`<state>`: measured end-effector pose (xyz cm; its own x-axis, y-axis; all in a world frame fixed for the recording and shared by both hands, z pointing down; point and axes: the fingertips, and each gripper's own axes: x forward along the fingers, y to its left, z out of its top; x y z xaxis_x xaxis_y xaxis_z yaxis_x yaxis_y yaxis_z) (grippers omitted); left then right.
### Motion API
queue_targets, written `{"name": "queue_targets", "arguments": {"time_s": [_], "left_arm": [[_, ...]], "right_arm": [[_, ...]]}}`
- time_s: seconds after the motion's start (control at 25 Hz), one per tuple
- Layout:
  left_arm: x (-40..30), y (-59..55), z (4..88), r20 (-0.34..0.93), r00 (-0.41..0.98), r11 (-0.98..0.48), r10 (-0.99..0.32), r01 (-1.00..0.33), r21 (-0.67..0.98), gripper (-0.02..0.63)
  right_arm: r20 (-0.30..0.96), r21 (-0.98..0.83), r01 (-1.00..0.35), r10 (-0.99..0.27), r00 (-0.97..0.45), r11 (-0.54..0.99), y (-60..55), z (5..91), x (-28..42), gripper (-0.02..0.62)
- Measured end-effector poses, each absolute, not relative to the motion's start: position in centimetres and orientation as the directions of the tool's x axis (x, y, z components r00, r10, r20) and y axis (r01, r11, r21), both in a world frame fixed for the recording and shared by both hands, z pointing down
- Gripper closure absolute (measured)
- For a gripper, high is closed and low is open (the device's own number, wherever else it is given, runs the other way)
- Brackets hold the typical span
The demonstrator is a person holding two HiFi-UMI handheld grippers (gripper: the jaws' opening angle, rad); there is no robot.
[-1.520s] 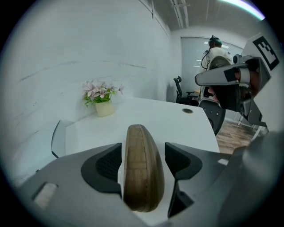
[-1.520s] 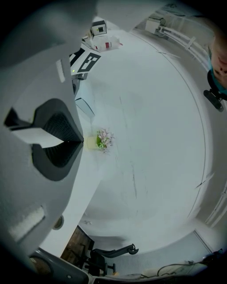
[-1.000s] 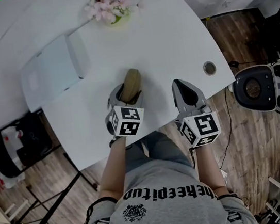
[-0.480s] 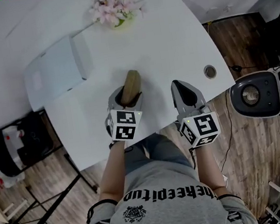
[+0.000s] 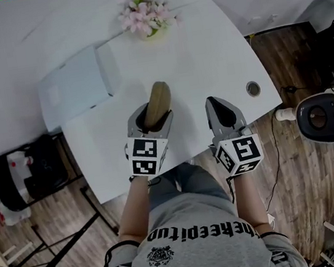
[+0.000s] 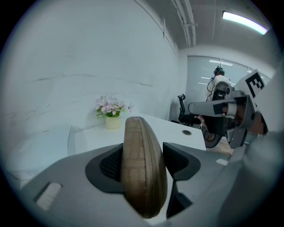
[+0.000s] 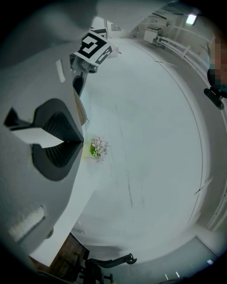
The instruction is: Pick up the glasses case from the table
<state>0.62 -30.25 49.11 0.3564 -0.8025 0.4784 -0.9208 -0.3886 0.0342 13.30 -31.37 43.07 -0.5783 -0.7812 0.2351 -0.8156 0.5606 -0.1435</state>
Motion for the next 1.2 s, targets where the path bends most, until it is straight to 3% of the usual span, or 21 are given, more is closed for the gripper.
{"name": "queue_targets", "arguments": {"time_s": [1.2], "left_arm": [[-3.8, -25.2, 37.3, 0.177, 0.399, -0.389, -0.9, -0.917, 0.089, 0.321]], "right_arm": [[0.131, -0.06, -0.851, -0.841, -0.524, 0.521, -25.6, 36.9, 11.1, 0.592]]}}
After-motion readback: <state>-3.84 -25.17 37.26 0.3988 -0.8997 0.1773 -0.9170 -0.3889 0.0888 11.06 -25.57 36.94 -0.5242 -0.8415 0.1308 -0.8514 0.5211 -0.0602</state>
